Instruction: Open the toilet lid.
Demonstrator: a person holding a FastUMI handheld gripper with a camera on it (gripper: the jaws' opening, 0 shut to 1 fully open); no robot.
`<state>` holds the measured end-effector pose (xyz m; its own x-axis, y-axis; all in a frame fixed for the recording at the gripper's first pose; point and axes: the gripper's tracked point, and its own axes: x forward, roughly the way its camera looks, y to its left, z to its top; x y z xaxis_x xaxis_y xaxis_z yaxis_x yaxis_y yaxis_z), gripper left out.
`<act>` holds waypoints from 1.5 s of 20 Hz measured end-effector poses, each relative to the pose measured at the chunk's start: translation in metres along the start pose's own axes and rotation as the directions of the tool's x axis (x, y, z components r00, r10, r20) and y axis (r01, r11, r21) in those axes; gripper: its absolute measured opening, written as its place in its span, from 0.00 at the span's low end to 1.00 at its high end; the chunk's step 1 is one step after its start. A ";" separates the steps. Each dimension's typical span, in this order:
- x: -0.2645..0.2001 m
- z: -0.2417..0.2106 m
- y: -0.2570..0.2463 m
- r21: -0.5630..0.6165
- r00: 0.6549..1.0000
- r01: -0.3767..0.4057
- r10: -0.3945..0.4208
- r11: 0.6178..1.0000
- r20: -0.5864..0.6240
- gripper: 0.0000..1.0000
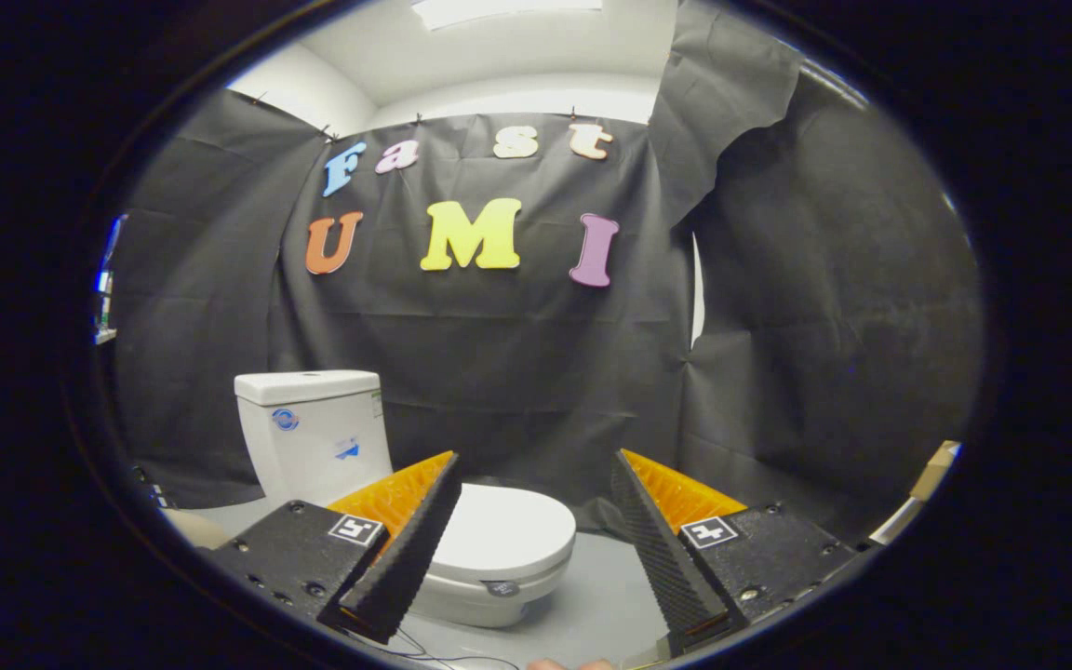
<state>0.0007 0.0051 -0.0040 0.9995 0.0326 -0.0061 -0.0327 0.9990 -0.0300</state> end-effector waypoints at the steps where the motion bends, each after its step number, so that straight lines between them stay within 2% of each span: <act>1: 0.001 0.000 0.000 0.005 1.000 -0.001 0.001 1.000 -0.003 1.00; 6: 0.002 -0.005 0.000 0.072 1.000 0.018 -0.016 0.997 -0.027 1.00; 11: 0.014 -0.001 -0.003 0.082 0.998 0.058 -0.055 0.995 -0.038 1.00; 16: 0.030 -0.019 0.023 0.110 0.995 0.033 -0.023 0.993 -0.096 1.00; 21: 0.053 -0.062 0.043 0.238 0.980 0.038 0.010 0.970 -0.197 1.00; 24: 0.067 -0.095 0.054 0.336 0.962 0.040 0.055 0.941 -0.268 0.98; 26: 0.074 -0.113 0.061 0.424 0.945 0.036 0.107 0.905 -0.308 0.98; 27: 0.079 -0.122 0.062 0.473 0.937 0.044 0.129 0.880 -0.326 0.98; 30: 0.094 -0.149 0.068 0.630 0.912 0.080 0.199 0.772 -0.359 1.00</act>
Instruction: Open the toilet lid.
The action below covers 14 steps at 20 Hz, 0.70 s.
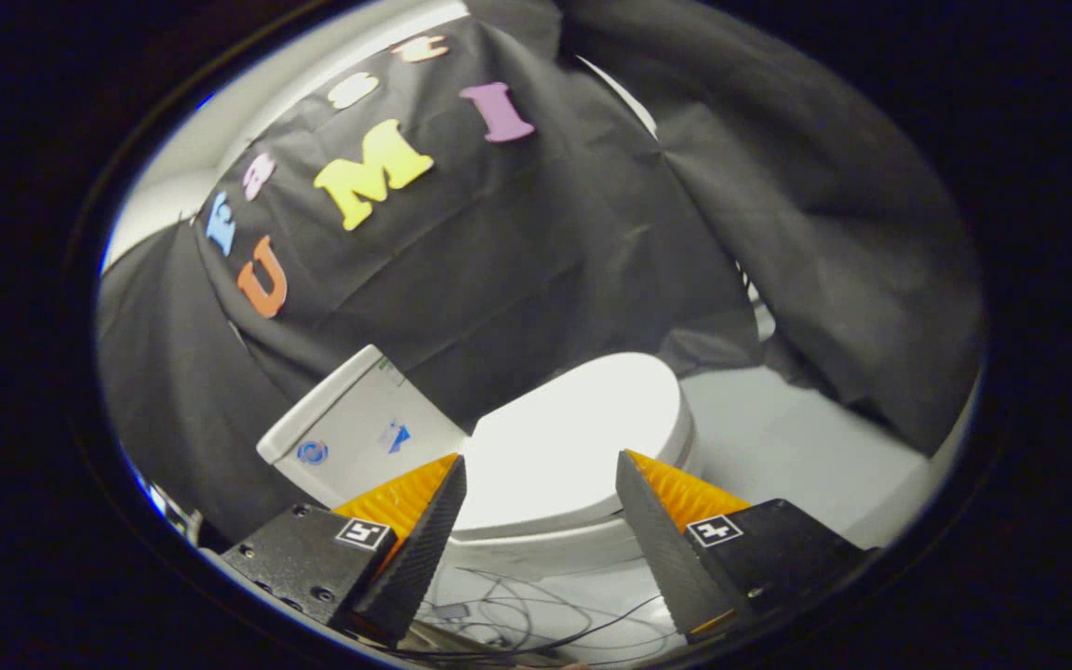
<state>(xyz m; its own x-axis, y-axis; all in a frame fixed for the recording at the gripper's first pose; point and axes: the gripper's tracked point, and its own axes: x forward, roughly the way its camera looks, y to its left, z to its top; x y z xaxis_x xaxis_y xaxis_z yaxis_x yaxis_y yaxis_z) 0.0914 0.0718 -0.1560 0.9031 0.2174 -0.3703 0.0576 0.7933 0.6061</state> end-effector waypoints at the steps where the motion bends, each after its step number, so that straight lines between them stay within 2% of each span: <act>1: 0.006 -0.006 -0.006 0.041 1.000 -0.002 0.002 0.999 -0.021 1.00; 7: 0.043 -0.050 -0.037 0.158 0.987 0.039 -0.014 0.987 -0.159 1.00; 11: 0.061 -0.077 -0.064 0.175 0.971 0.108 -0.065 0.979 -0.232 0.99; 14: 0.071 -0.091 -0.079 0.223 0.960 0.119 -0.056 0.967 -0.273 0.99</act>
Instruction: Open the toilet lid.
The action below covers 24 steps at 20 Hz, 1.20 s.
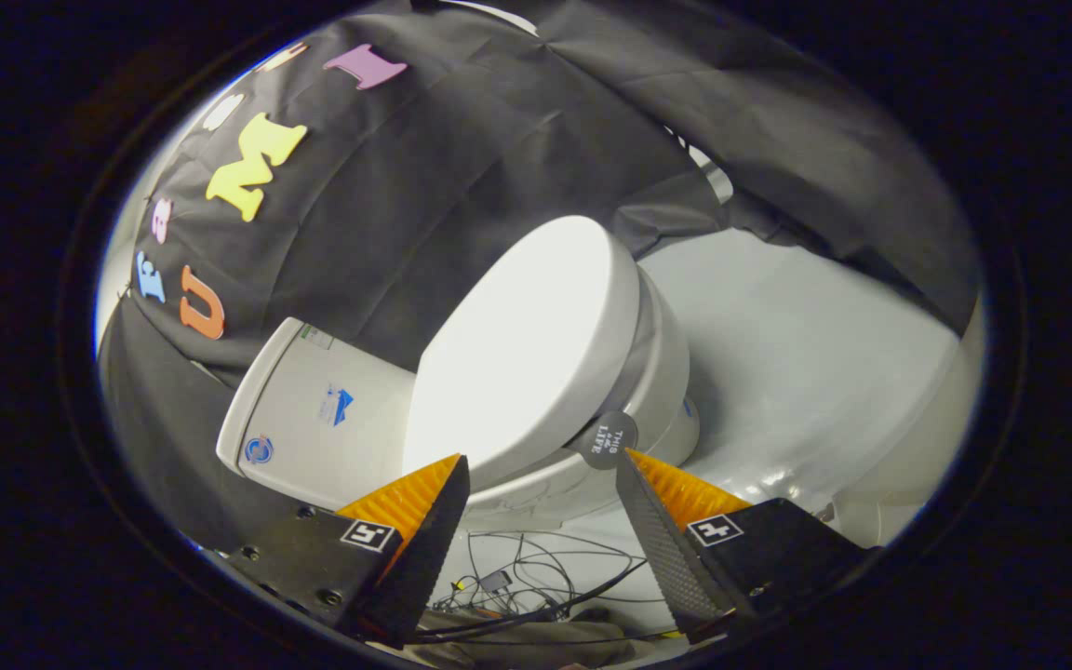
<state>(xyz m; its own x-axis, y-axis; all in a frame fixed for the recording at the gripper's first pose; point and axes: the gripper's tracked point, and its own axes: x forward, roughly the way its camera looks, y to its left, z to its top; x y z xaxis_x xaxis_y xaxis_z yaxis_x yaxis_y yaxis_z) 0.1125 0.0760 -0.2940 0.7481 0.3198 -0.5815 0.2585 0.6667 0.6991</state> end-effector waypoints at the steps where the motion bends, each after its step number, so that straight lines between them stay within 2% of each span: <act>1: 0.005 -0.002 -0.006 0.018 1.000 0.004 -0.004 1.000 -0.010 0.99; 6: 0.018 0.004 -0.025 0.130 1.000 -0.017 0.020 0.991 -0.018 0.97; 11: 0.034 0.005 -0.039 0.223 0.998 -0.027 0.040 0.974 -0.051 0.87; 17: 0.051 -0.003 -0.046 0.334 0.992 -0.032 0.070 0.942 -0.104 0.68; 20: 0.055 0.003 -0.041 0.346 0.990 -0.074 0.112 0.935 -0.090 0.60; 22: 0.061 0.006 -0.039 0.358 0.987 -0.090 0.130 0.929 -0.090 0.49; 24: 0.063 0.013 -0.035 0.417 0.982 -0.128 0.175 0.900 -0.075 0.37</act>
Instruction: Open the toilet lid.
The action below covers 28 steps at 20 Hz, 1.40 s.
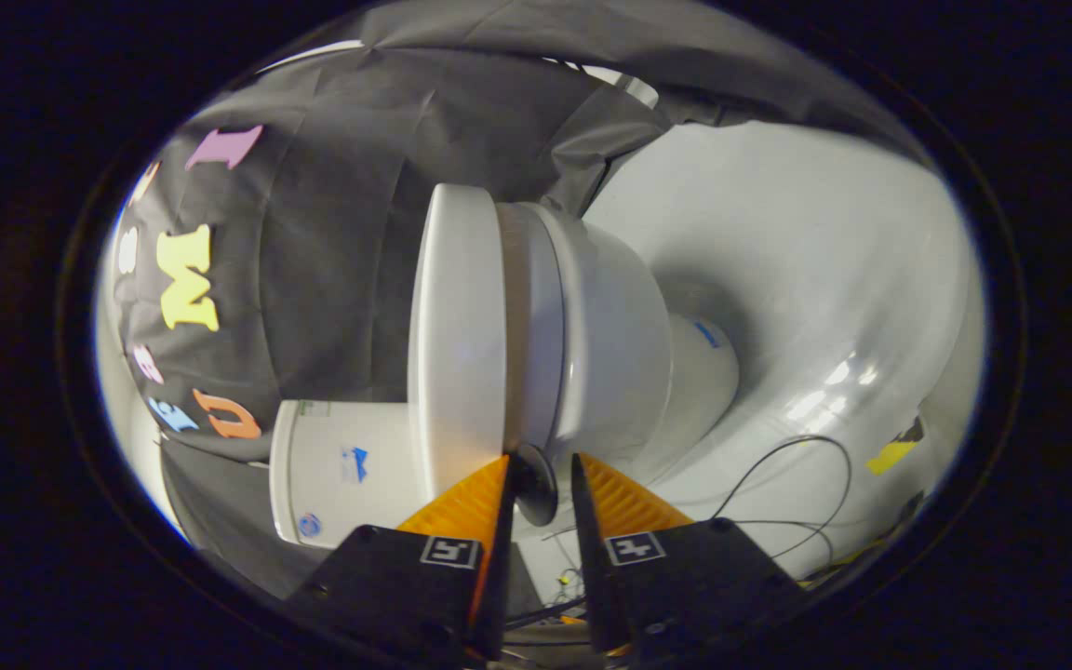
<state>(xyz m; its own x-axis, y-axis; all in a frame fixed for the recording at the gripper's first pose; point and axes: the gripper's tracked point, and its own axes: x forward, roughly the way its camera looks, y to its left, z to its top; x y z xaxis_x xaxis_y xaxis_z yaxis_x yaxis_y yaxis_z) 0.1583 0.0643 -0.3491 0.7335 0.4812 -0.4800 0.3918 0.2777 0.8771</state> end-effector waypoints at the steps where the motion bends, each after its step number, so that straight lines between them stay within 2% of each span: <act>1: -0.001 0.000 0.001 0.023 1.000 -0.014 0.014 1.000 -0.005 0.31; 2: 0.000 0.000 0.000 0.036 1.000 -0.017 0.017 0.999 0.000 0.25; 10: -0.001 0.000 0.008 0.077 1.000 0.015 -0.016 0.997 0.005 0.13; 14: -0.009 0.001 0.023 0.052 1.000 -0.001 0.000 0.999 0.021 0.07; 19: -0.016 0.004 0.043 0.003 0.998 -0.034 0.034 0.999 0.049 0.05; 28: -0.029 -0.001 0.072 -0.088 0.996 -0.044 0.051 0.995 0.073 0.04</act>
<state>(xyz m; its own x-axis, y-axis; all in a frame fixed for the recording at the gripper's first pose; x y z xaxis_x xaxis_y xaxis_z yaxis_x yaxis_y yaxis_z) 0.1648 0.0706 -0.2719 0.7912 0.4323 -0.4325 0.3085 0.3285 0.8927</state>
